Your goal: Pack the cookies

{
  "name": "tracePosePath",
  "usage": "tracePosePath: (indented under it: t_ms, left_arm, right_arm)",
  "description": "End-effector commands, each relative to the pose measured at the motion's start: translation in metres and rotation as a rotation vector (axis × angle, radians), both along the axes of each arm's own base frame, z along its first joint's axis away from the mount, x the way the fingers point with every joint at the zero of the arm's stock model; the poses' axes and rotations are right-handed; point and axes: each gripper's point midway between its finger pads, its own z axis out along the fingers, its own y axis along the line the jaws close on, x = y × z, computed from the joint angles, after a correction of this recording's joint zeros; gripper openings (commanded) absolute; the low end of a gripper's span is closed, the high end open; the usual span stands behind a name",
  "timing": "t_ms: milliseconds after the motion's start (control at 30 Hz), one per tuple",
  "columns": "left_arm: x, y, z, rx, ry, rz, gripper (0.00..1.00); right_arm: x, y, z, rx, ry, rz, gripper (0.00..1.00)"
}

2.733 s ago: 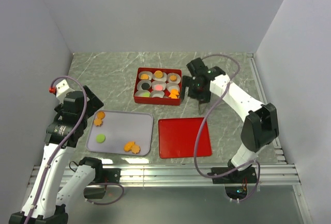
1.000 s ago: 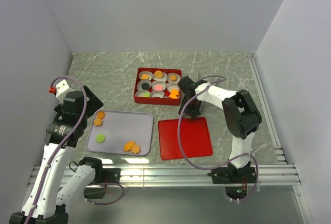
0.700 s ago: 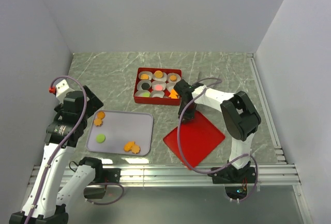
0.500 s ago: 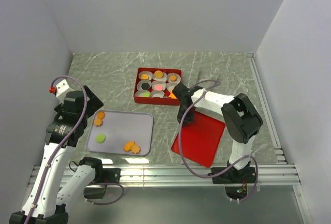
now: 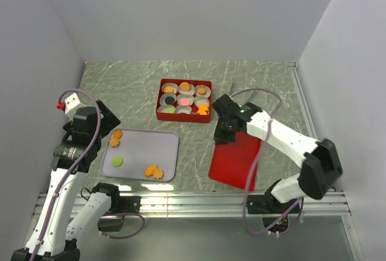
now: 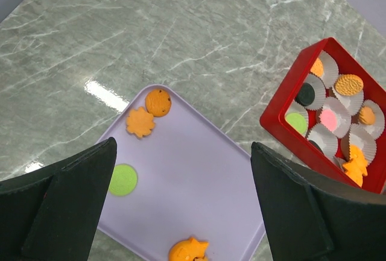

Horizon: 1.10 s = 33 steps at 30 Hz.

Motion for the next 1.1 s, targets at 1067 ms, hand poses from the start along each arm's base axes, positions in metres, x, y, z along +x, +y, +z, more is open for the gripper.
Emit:
tracePosePath:
  t_ms: [1067]
  left_arm:
    - [0.035,-0.224,0.150,-1.577,0.047,-0.634,0.99]
  right_arm:
    - [0.063,0.036,0.462,1.255,-1.118,0.189,0.00]
